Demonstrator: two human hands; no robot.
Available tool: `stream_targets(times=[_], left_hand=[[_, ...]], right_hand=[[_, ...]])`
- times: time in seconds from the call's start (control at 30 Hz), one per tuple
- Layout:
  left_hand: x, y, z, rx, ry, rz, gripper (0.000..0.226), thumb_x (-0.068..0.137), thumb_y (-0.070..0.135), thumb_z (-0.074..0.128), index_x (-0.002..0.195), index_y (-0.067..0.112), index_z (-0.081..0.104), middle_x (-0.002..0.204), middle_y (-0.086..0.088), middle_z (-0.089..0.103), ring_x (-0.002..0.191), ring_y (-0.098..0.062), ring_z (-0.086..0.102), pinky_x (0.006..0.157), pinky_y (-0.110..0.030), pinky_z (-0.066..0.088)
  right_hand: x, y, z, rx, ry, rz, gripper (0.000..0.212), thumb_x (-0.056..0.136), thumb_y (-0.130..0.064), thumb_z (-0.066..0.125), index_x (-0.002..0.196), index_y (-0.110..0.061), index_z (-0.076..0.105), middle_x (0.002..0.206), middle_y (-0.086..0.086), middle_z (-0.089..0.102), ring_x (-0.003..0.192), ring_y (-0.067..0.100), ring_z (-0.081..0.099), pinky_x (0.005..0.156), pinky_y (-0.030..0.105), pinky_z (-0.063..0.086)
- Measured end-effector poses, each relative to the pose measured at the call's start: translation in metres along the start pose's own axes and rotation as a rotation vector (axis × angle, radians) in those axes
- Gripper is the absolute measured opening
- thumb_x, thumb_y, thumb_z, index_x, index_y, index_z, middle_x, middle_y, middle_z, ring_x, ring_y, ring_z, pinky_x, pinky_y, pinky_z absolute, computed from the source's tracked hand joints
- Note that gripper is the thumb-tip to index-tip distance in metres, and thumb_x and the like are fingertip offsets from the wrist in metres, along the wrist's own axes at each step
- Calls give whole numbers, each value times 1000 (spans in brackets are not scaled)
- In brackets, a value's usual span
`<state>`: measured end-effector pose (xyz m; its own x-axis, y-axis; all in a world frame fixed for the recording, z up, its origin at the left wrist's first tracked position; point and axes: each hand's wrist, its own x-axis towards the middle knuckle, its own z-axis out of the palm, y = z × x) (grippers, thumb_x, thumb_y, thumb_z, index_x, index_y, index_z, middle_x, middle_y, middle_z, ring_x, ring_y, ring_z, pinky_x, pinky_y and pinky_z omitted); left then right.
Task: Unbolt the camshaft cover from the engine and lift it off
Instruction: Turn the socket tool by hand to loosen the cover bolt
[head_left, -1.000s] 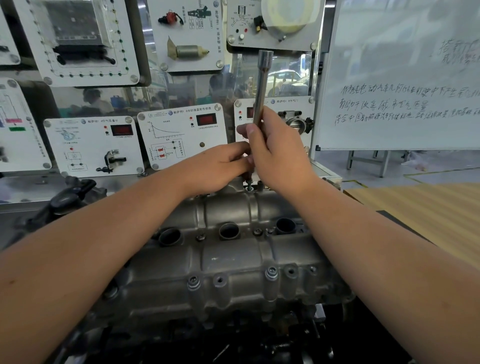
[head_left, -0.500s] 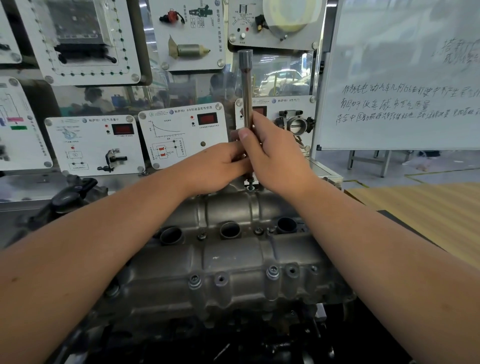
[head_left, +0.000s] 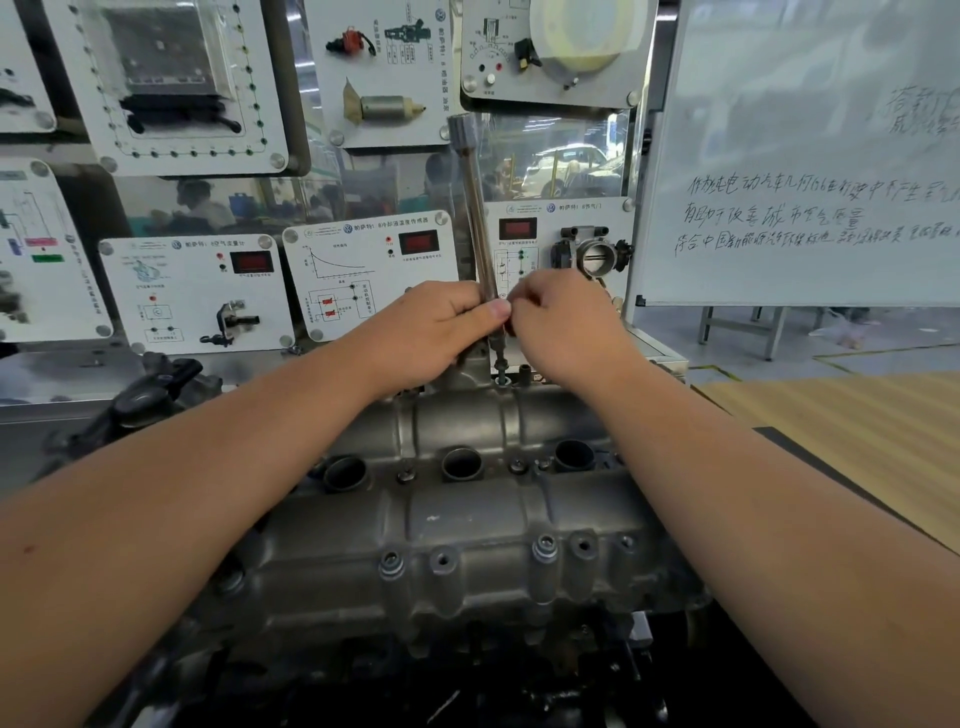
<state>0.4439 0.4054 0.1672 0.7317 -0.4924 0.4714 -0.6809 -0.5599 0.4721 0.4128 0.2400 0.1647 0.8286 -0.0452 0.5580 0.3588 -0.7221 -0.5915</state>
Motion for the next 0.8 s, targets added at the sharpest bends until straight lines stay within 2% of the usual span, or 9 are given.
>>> stream_targets(times=[0.07, 0.1, 0.2, 0.27, 0.33, 0.47, 0.57, 0.7, 0.8], left_hand=[[0, 0, 1, 17, -13, -5, 42, 106, 42, 48, 111, 8, 71, 103, -22, 74, 92, -31, 70, 85, -43, 56], [0, -1, 1, 21, -10, -8, 41, 106, 42, 48, 111, 10, 72, 106, -21, 74, 97, -30, 70, 88, -42, 56], [3, -3, -2, -41, 100, -18, 29, 107, 44, 47, 94, 34, 71, 92, 12, 76, 82, 6, 66, 68, -9, 47], [7, -2, -6, -130, 195, -56, 31, 108, 44, 46, 88, 37, 70, 81, 27, 71, 74, 16, 61, 61, -5, 40], [9, -4, -7, -166, 223, -80, 32, 108, 43, 46, 88, 35, 71, 77, 28, 70, 69, 16, 59, 59, -5, 40], [8, -8, -5, -183, 229, -74, 30, 108, 37, 48, 91, 28, 71, 69, 29, 68, 55, 14, 55, 54, -1, 37], [8, -8, -3, -199, 226, -71, 29, 109, 34, 49, 92, 25, 70, 68, 26, 69, 50, 12, 54, 52, -2, 37], [9, -10, -3, -210, 239, -89, 30, 109, 34, 48, 90, 25, 70, 66, 19, 70, 54, 11, 56, 54, -2, 38], [10, -12, -3, -208, 227, -103, 30, 109, 36, 47, 91, 27, 70, 68, 24, 70, 60, 12, 58, 57, -2, 39]], right_hand=[[-1, 1, -2, -60, -111, 40, 20, 92, -15, 51, 88, -19, 71, 82, 6, 69, 78, 24, 64, 55, 24, 40], [-2, 2, -3, -74, -146, 50, 20, 90, -14, 53, 86, -19, 72, 81, 6, 69, 78, 24, 64, 55, 24, 41], [-4, 3, -5, -115, -257, 52, 17, 85, -14, 60, 89, -19, 76, 82, 3, 71, 79, 19, 65, 57, 24, 44], [-6, 4, -3, -160, -321, 26, 15, 81, -19, 67, 91, -15, 77, 87, 6, 73, 82, 20, 67, 66, 29, 53], [-6, 5, -1, -161, -327, -9, 20, 80, -23, 74, 92, -8, 77, 88, 10, 74, 83, 23, 68, 74, 34, 55], [-5, 8, 0, -154, -279, -50, 10, 81, -22, 79, 89, -14, 79, 79, -2, 71, 74, 14, 63, 61, 20, 46], [-4, 7, -1, -143, -224, -92, 6, 85, -22, 77, 87, -16, 79, 75, -8, 69, 71, 11, 62, 62, 23, 47], [0, 8, -6, 47, 68, -76, 7, 89, -25, 73, 92, -21, 78, 72, -20, 63, 69, -6, 59, 57, 4, 42], [1, 7, -8, 126, 183, -51, 4, 90, -25, 70, 91, -25, 75, 73, -20, 64, 68, -7, 59, 55, 2, 41]])
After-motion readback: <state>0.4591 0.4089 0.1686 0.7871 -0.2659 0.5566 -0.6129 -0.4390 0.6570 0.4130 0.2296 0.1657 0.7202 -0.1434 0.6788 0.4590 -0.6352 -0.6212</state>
